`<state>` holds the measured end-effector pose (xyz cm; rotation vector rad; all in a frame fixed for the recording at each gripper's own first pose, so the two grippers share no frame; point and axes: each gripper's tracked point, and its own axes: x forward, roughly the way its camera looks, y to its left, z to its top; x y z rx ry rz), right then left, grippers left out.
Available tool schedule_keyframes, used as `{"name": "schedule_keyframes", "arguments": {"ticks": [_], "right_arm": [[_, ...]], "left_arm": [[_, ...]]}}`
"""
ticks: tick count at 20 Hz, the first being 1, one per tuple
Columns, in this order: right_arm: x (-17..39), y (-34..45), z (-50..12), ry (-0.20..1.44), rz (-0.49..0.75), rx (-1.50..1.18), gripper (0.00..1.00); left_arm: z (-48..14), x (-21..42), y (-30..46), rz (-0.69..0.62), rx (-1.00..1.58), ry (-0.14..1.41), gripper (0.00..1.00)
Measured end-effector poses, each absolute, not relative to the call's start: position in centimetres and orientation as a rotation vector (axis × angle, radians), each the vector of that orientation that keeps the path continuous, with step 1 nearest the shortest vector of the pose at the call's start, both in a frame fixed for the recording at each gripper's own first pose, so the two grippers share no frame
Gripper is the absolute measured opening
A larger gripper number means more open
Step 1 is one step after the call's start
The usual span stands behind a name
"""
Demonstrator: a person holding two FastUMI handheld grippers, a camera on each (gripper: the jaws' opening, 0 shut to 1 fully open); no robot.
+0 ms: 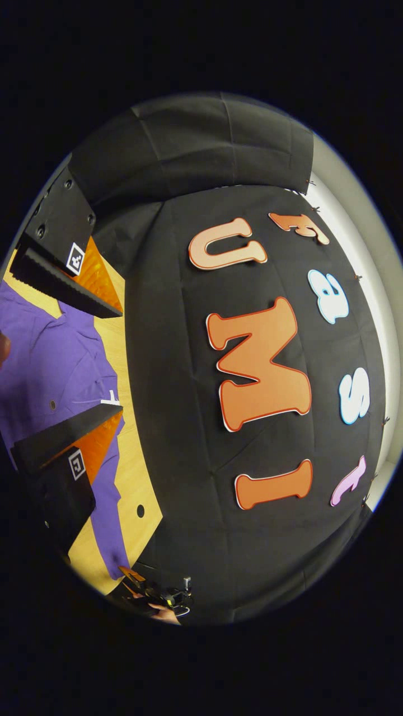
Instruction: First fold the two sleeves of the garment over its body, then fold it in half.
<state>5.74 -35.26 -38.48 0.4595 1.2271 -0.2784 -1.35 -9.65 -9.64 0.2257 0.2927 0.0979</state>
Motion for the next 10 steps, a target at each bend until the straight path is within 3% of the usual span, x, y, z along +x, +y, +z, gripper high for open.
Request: {"name": "schedule_keyframes", "arguments": {"ticks": [7, 10], "right_arm": [[6.4, -36.0, -40.6, 1.308, -0.297, 0.362, 0.9], [6.4, -35.6, -40.7, 1.317, -0.309, 0.334, 0.78]], "left_arm": [[-11.2, -1.8, -8.2, 0.134, 0.235, 0.344, 0.96], [-12.0, -1.9, -7.7, 0.144, 0.229, 0.368, 0.96]]}}
